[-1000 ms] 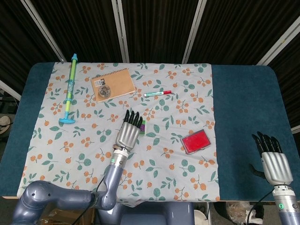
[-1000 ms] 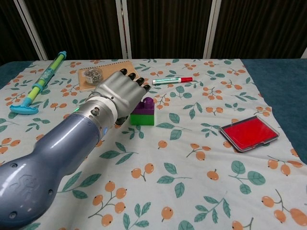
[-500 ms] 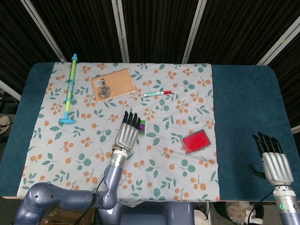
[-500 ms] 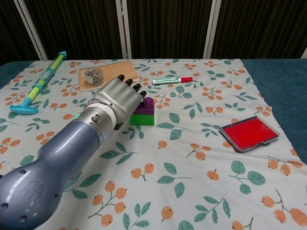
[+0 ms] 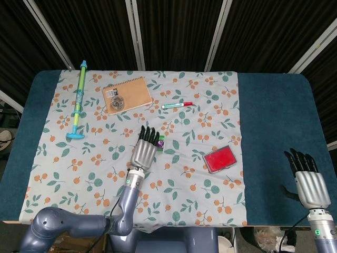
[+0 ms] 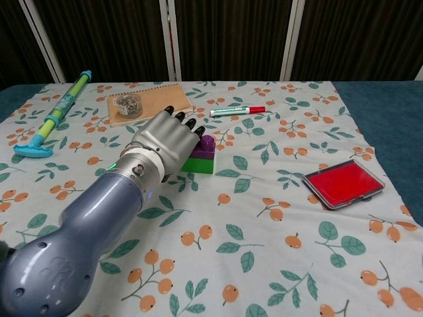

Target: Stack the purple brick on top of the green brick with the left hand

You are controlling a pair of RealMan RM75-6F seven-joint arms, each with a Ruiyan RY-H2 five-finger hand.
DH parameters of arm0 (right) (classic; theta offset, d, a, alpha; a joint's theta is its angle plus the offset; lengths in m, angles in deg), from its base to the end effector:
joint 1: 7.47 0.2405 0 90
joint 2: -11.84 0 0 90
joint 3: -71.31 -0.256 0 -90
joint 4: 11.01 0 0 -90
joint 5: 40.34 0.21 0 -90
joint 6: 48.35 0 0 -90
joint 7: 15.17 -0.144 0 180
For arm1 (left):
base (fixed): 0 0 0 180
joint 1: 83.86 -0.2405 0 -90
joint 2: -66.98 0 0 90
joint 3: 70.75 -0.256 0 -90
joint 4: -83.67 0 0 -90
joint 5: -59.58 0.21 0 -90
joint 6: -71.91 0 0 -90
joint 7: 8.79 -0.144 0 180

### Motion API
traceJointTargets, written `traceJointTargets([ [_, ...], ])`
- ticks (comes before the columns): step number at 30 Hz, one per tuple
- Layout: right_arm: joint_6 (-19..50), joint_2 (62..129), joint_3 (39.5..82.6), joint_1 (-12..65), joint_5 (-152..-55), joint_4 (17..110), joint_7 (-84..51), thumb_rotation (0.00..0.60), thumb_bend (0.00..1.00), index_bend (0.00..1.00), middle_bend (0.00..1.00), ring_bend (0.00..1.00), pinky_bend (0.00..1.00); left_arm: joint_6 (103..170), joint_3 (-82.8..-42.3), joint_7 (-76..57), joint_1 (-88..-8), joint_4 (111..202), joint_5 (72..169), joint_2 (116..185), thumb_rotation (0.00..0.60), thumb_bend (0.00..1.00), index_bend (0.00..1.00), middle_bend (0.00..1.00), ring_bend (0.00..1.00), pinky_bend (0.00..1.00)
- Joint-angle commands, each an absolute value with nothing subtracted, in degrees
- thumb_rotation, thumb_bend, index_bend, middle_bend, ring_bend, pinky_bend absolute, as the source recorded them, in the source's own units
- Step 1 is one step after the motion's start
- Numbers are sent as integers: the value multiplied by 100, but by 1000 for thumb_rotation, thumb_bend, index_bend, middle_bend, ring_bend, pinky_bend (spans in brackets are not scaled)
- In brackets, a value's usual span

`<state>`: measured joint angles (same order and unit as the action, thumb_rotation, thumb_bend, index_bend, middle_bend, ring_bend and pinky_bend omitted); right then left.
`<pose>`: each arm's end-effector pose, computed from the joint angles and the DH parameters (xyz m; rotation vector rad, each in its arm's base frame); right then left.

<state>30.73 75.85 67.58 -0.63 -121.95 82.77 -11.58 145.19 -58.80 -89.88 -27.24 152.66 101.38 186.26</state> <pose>-0.3138 -0.1938 0.1494 1.4068 -0.9536 0.8160 -0.0559 0.3228 -0.1280 -1.8446 -0.2553 -0.3686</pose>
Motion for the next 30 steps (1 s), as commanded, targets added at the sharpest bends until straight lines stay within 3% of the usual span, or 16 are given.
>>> traceJointTargets([
  [1,3081,7579,6759,-67,-12203,8271,-1180,600,250,65,12,1,0,14506,-5884,-9002,-2733,15241,10145,18647,600,491,15,0,0,0],
  [18,3064,7568,6774,-61,-12230,8274,-1188,600,250,65,12,1,0,14430,-5812,-8937,-2776,15132,10315,18691,600,486,12,0,0,0],
  [26,3061,7583,6780,-55,-12242,8280,-1175,600,249,65,12,1,0,14575,-5716,-8950,-2718,15621,10589,18475,600,316,0,0,0,0],
  [30,3059,7579,6775,-58,-12229,8268,-1206,600,250,65,12,1,0,14637,-5680,-8982,-2779,16011,10559,18262,600,299,0,0,0,0],
])
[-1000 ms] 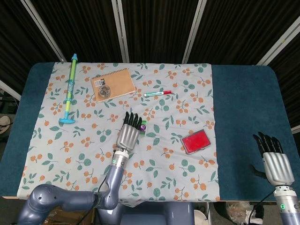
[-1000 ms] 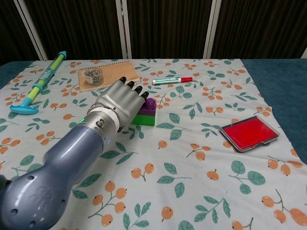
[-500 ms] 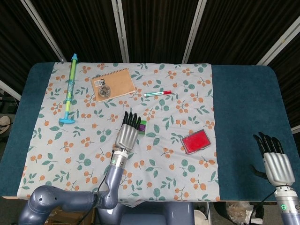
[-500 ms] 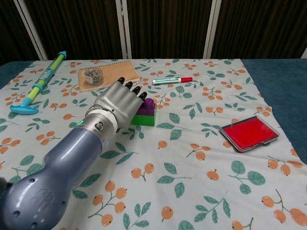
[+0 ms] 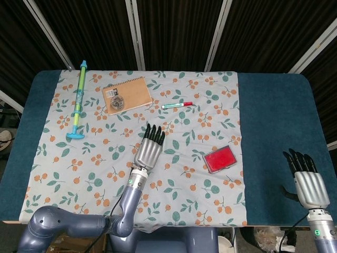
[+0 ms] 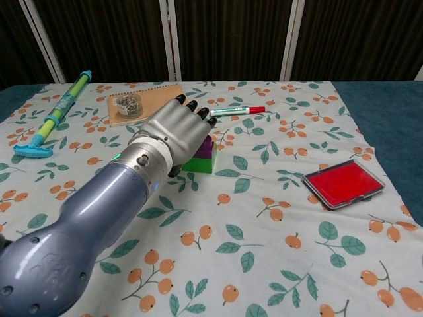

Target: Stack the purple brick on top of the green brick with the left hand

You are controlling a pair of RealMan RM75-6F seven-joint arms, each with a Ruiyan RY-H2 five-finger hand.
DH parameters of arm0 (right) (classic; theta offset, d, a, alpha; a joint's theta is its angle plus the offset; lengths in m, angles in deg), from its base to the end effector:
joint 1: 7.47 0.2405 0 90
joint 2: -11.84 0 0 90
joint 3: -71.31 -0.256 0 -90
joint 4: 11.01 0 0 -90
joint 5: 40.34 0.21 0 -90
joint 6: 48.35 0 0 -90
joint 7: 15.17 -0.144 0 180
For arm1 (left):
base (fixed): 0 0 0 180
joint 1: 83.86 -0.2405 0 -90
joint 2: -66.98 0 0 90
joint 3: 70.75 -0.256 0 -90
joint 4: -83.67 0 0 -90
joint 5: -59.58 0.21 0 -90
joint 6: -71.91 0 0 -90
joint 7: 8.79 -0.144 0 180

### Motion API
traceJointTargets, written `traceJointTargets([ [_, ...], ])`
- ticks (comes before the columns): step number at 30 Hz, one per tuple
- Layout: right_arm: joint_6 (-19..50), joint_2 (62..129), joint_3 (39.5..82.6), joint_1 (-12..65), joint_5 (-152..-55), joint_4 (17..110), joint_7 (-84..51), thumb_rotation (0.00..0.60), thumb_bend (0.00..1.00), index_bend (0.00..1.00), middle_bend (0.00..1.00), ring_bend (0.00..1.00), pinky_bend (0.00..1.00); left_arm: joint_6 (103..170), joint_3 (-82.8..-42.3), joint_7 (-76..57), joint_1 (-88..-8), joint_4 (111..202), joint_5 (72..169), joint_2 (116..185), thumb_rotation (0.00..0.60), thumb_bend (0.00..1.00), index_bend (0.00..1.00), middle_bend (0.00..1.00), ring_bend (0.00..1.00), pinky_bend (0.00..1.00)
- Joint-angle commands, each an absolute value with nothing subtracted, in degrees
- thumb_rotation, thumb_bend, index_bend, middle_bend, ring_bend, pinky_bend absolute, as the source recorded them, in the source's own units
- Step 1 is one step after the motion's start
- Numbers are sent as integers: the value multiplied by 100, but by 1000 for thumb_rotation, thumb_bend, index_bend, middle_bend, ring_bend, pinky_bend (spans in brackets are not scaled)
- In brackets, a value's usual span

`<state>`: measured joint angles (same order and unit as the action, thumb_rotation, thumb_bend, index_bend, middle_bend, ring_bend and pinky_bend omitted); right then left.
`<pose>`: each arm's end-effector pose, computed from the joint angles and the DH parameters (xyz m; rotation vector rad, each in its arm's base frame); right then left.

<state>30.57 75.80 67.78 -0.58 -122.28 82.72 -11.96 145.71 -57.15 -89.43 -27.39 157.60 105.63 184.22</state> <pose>-0.3137 -0.1934 0.1487 1.4137 -0.9584 0.8187 -0.0358 0.3203 -0.1146 -1.8413 -0.2364 -0.4762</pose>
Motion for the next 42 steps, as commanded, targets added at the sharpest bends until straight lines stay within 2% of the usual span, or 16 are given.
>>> traceJointTargets([
  [1,3065,7577,6774,-57,-12239,8266,-1216,600,249,65,12,1,0,14672,-5668,-8997,-2801,16138,10543,18196,600,299,0,0,0,0],
  [5,3080,7573,6783,-62,-12268,8258,-1240,600,250,65,12,1,0,14886,-5649,-9008,-2952,16942,10546,17757,600,299,0,0,0,0],
  [7,3073,7573,6783,-61,-12263,8261,-1251,600,250,65,12,1,0,15070,-5719,-8918,-3143,17670,10620,17318,600,299,0,0,0,0],
  [8,3064,7573,6791,-59,-12266,8266,-1229,600,250,65,12,1,0,15246,-5851,-8804,-3337,18236,10772,16930,600,299,0,0,0,0],
  [12,3088,7569,6816,-62,-12336,8312,-1220,600,250,65,12,1,0,15630,-6452,-8393,-3897,19424,11327,15852,600,299,0,0,0,0],
  [16,3143,7567,6854,-75,-12446,8375,-1194,600,250,65,12,1,0,16020,-7209,-7532,-4563,19979,12166,14985,600,300,0,0,0,0],
  [20,3177,7565,6879,-86,-12506,8417,-1158,600,250,65,12,1,0,16380,-7961,-6476,-5235,19834,13153,14379,600,299,1,0,0,0],
  [23,3193,7556,6893,-90,-12545,8436,-1143,600,250,65,12,1,0,16550,-8187,-5839,-5603,19543,13494,14188,600,299,12,0,0,0],
  [29,3213,7545,6907,-99,-12581,8459,-1163,600,249,65,12,1,0,16806,-8329,-4865,-6117,19006,13896,14132,600,300,31,0,0,0],
  [36,3264,7523,6919,-122,-12629,8465,-1204,600,249,65,12,2,0,17217,-8324,-3759,-6779,18269,14140,14373,600,300,33,0,0,0],
  [39,3274,7511,6934,-127,-12659,8477,-1206,600,250,65,12,2,0,17205,-8291,-3295,-6992,17928,14126,14479,600,301,43,0,0,0],
  [42,3282,7496,6941,-131,-12682,8495,-1223,600,249,65,12,1,0,17087,-8256,-3364,-7043,17793,14115,14463,600,305,50,0,0,0],
])
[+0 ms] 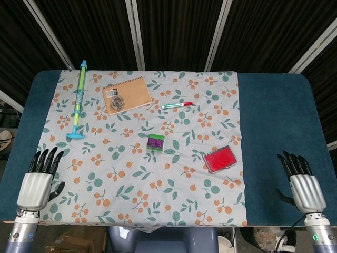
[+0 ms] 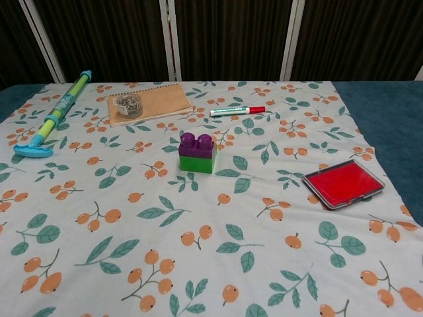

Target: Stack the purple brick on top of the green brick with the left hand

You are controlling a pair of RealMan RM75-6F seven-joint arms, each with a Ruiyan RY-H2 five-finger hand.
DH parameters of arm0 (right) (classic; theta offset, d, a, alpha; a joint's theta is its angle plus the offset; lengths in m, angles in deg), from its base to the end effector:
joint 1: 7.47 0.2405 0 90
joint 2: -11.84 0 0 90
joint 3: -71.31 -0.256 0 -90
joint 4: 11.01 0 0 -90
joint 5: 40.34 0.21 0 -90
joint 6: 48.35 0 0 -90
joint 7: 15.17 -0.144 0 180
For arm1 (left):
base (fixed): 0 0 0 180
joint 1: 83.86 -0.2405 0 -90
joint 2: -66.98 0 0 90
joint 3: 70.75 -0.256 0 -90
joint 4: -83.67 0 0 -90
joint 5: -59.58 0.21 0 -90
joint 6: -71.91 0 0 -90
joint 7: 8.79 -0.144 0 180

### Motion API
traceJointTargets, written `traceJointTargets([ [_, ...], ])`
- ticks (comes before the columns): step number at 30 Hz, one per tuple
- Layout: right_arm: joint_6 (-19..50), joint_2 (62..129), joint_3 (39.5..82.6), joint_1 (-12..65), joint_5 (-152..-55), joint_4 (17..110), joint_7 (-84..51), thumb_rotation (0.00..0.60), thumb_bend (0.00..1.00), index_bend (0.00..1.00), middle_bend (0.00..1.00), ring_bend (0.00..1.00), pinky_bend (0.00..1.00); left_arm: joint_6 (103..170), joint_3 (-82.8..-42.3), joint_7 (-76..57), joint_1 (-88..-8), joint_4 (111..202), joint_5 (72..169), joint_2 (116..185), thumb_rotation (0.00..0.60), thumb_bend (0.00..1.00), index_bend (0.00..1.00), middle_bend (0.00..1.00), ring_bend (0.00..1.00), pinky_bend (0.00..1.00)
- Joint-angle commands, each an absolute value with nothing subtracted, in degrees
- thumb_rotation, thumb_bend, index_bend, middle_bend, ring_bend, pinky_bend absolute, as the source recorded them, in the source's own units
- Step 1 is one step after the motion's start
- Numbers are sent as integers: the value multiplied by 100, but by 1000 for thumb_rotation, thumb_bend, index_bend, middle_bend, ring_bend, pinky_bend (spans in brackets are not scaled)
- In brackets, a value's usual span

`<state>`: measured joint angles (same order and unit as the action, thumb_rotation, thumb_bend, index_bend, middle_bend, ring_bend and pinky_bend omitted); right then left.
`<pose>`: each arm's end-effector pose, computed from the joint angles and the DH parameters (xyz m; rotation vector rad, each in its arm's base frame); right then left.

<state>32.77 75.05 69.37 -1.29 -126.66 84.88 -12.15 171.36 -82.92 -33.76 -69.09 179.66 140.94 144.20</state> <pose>-0.2997 -0.1831 0.1466 1.4611 -0.9432 0.8710 -0.2637 0.1706 0.0898 -1.4915 -0.7218 -0.8235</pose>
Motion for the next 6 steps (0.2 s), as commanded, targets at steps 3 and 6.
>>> traceJointTargets([
  [3,3300,7488,6941,-136,-12697,8522,-1235,600,249,65,12,2,0,17122,-8172,-3571,-7132,17776,14155,14467,600,306,58,0,0,0],
  [6,3272,7488,6951,-130,-12694,8535,-1229,600,250,65,12,1,0,17083,-8097,-3656,-7188,17770,14185,14448,600,306,66,0,0,0],
])
